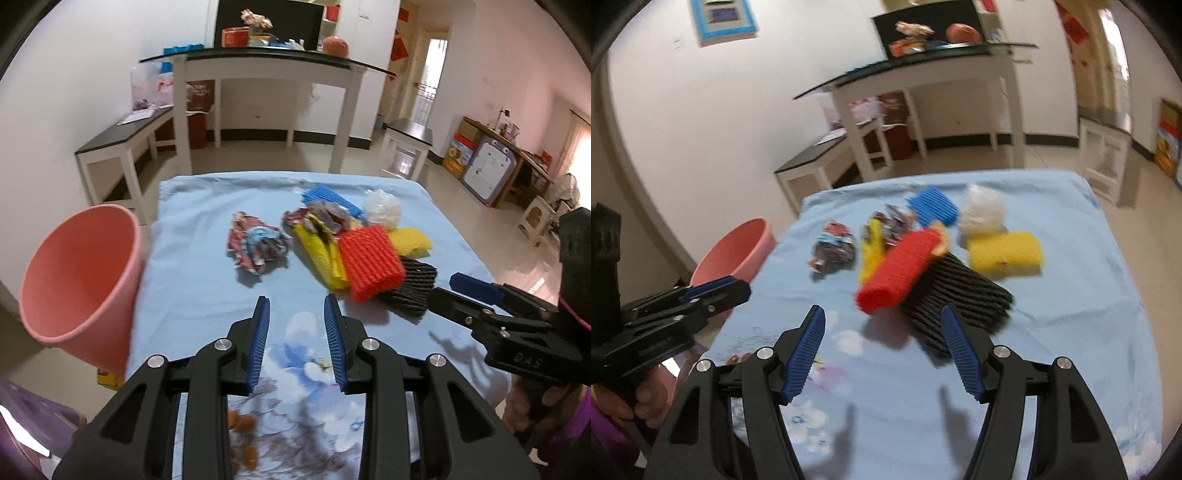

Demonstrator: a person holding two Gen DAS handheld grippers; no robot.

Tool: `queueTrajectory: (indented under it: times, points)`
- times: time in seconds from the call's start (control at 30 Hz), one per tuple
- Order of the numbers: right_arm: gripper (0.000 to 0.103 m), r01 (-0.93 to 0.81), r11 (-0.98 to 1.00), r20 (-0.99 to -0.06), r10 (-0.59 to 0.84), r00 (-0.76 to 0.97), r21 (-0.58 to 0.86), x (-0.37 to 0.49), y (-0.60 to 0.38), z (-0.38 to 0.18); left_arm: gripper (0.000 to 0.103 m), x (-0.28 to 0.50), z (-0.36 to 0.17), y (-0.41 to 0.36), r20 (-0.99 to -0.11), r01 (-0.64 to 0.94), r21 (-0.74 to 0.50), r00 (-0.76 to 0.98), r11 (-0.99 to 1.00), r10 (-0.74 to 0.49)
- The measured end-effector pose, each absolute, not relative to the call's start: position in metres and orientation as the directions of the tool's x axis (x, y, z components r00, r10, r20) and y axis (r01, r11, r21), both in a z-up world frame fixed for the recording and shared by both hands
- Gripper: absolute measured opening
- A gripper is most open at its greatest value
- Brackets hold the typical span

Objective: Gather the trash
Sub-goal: 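Move both open tools back over the table to the trash, then grasp the yellow mesh bag with the left tool while the right tool grasps the red foam net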

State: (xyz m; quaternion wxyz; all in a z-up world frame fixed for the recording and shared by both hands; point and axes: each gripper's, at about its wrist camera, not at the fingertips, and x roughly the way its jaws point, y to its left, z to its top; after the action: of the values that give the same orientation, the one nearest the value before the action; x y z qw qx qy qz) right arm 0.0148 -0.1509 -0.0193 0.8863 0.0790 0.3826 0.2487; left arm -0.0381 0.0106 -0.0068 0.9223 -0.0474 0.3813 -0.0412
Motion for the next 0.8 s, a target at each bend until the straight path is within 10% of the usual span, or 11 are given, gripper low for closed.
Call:
queueTrajectory:
  times: [0.8]
  points:
    - [0.065,-0.389,0.826,-0.611,0.564,0.555,0.409,0.043,-0.171,-0.028,0.037,0.078,-0.054,-0.016,-0.788,-0.032,-0.216,0.596,0.976,-0.155]
